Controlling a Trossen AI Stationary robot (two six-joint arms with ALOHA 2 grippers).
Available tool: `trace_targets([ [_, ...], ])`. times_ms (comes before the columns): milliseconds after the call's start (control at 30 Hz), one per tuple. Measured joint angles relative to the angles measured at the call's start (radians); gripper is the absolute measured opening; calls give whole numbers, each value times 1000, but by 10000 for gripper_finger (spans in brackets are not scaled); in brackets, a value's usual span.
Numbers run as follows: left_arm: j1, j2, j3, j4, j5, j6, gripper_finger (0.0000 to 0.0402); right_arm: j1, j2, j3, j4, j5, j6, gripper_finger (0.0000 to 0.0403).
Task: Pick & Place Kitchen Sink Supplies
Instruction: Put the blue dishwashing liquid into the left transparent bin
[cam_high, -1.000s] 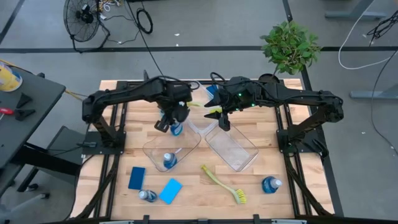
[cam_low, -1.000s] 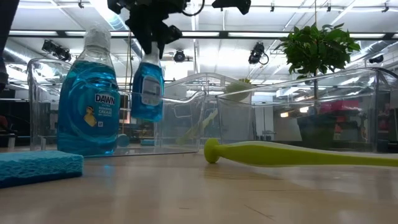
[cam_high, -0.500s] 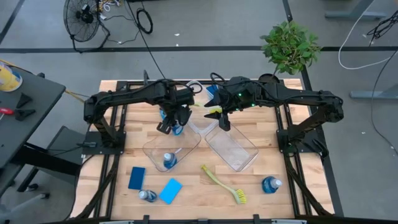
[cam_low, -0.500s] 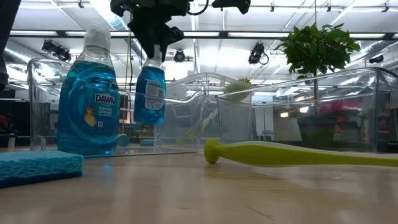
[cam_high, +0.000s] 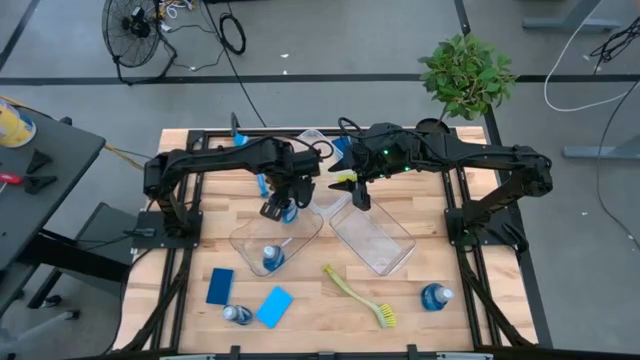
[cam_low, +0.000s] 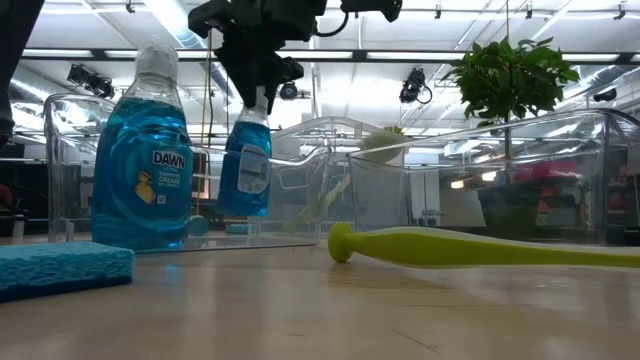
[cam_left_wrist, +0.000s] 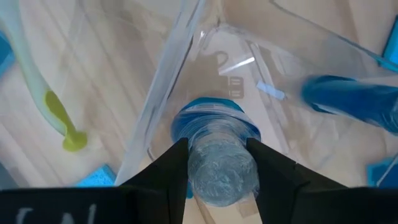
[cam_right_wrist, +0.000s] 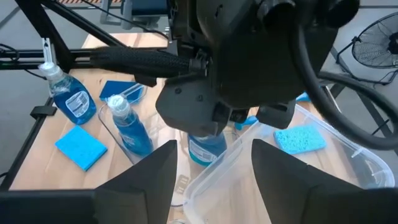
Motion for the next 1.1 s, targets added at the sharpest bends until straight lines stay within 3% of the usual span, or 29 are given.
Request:
trace_targets([
  [1100,0,40,1,-67,-11,-104,186,0,0,0,6,0,-23,208],
])
